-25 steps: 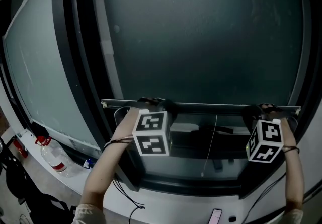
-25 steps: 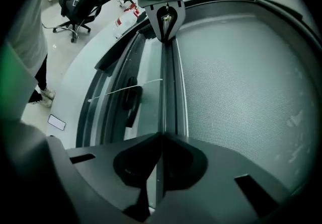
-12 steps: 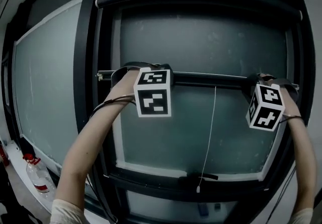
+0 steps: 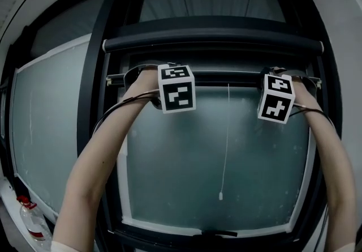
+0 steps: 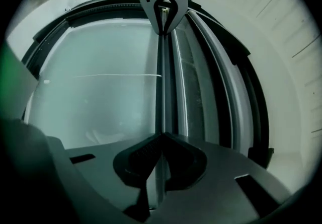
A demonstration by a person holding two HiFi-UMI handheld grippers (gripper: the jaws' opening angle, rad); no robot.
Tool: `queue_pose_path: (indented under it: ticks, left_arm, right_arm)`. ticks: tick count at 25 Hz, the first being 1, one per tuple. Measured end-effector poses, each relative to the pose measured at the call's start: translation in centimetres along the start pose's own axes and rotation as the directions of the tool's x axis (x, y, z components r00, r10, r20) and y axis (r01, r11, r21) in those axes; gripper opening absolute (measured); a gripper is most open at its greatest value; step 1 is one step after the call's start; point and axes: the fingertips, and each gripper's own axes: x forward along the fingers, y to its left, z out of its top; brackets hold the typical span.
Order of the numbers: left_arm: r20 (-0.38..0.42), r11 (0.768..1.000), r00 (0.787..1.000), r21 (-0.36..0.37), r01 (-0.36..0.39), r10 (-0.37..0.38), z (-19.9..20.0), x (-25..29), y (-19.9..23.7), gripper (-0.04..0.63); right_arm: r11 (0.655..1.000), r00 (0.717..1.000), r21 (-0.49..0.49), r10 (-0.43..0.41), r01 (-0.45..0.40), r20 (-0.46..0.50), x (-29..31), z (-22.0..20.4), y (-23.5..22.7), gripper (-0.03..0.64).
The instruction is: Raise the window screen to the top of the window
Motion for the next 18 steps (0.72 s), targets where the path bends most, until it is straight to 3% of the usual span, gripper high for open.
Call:
queue_pose_path:
  ticks: [10,18]
  left_arm:
    - [-0.077,0.988,0.986,0.003,-0.151,0.151,0.0,1.4,8.4,0.015]
    - [-0.026,0.949,0.949,-0.009,-0.314,0.314,0.1,1.5,10.9,0.015]
  right_arm:
    - [0.989,0.989,0.032,-0.144,0.144,-0.028,1.9,-0.5,-8.1,0.017]
    - [0.960,0.964,0.094,-0.264,0.265,-0.022,2.4,-0.7,-10.6,0.017]
